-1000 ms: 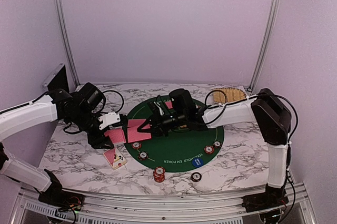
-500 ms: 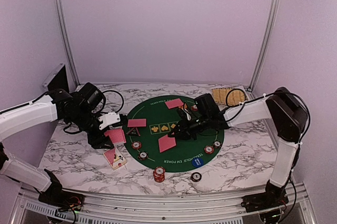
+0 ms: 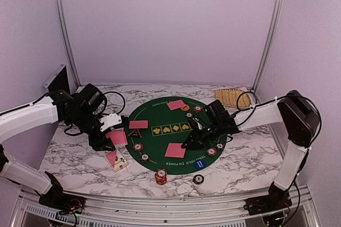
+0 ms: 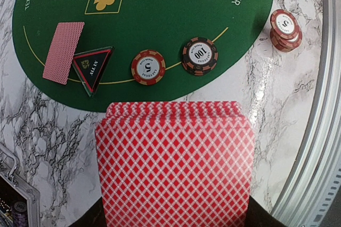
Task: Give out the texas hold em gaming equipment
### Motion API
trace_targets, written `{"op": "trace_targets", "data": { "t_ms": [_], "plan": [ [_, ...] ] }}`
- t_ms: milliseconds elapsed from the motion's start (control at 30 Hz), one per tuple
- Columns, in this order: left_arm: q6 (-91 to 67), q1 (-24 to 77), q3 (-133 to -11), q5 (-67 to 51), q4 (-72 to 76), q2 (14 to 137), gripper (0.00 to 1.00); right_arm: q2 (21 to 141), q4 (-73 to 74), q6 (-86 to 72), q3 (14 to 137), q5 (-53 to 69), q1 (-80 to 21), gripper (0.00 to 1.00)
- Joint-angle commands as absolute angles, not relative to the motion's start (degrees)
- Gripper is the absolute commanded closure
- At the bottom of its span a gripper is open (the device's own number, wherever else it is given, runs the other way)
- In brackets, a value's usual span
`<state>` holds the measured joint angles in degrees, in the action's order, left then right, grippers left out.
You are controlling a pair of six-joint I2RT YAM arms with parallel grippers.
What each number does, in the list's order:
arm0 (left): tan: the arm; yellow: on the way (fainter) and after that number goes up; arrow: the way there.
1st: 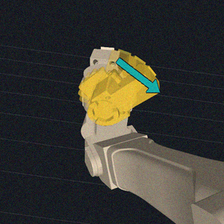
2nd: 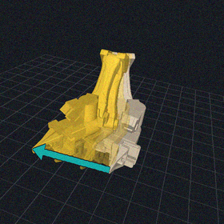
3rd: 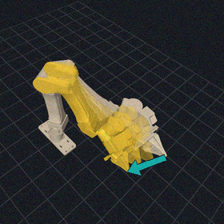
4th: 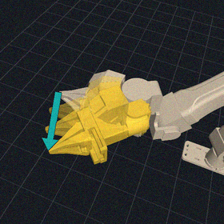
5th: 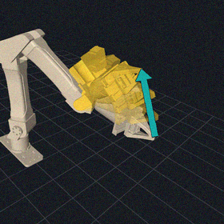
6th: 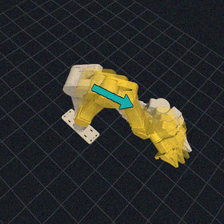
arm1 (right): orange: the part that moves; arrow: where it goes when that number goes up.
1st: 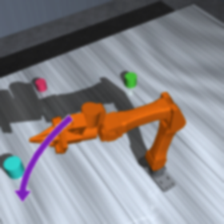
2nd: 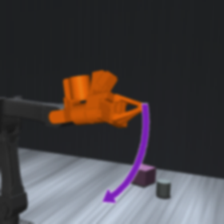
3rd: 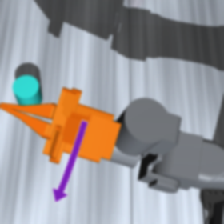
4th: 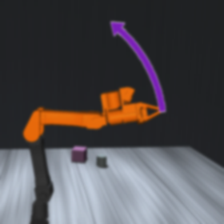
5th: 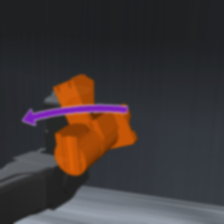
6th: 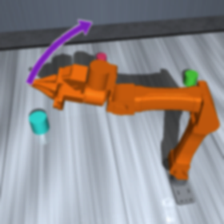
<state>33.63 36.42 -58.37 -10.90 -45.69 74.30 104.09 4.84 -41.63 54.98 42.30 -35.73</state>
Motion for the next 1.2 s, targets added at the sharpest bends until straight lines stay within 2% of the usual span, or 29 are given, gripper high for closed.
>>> {"op": "trace_targets", "data": {
  "t_ms": [0,300,767,1167],
  "plan": [
    [33.32,36.30,-60.01,-11.36,-45.40,74.06,1.00,101.06,5.07,-40.89,53.68,42.70,-35.34,0.96],
    [33.29,36.30,-59.81,-11.52,-45.62,73.92,1.00,97.03,5.99,-40.56,50.91,44.14,-35.02,1.00],
    [33.40,36.30,-59.76,-11.53,-45.77,73.75,1.00,95.07,12.08,-31.59,48.70,53.01,-32.72,1.00],
    [33.30,36.30,-59.94,-11.89,-45.88,74.03,1.00,98.12,22.73,-23.66,51.79,47.53,-32.43,1.00]
  ]
}}
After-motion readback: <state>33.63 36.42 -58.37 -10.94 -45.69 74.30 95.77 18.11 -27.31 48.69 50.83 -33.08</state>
